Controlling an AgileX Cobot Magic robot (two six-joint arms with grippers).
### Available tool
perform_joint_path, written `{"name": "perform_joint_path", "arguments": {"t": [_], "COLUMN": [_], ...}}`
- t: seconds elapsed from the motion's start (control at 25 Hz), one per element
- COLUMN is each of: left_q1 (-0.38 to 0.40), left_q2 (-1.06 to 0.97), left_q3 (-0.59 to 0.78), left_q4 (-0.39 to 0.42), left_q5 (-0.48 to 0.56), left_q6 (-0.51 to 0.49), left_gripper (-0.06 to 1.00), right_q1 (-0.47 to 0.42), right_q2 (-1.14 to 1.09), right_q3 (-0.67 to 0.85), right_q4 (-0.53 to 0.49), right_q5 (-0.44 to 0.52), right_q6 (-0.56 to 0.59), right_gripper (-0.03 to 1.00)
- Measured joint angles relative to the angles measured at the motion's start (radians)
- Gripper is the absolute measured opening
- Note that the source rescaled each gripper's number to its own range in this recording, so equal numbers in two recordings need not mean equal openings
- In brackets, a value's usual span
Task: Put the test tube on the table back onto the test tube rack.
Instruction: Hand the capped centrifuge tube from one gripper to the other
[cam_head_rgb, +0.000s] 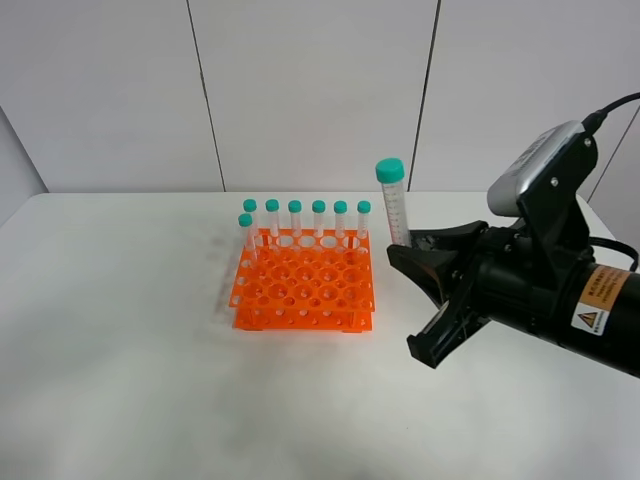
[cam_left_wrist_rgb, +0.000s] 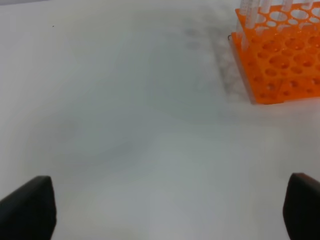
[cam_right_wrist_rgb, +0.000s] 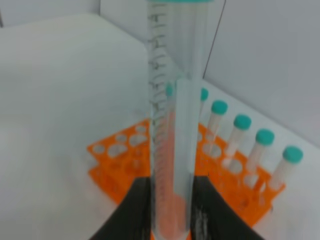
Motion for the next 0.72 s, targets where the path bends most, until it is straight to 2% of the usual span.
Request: {"name": "perform_joint_path", "arguments": {"t": [0.12,0.6,0.72], "left_q1": [0.000,0.000,0.000], "left_q2": [0.000,0.000,0.000], "left_q3": [0.000,0.000,-0.003], "left_q4": [0.000,-0.001,-0.001], "left_q5": [0.000,0.000,0.000], "left_q6": [0.000,0.000,0.032], "left_gripper": [1.00,1.00,1.00], "right_q1": [0.000,0.000,0.000], "right_q2": [-0.041,-0.050,-0.050], "right_q3": [0.001,0.001,0.001], "right_q4": [0.000,0.001,0.001], "right_q5": [0.067,0.068,0.070], "right_q6": [0.007,0.031,0.032], "right_gripper": [0.02,0.02,0.02]}}
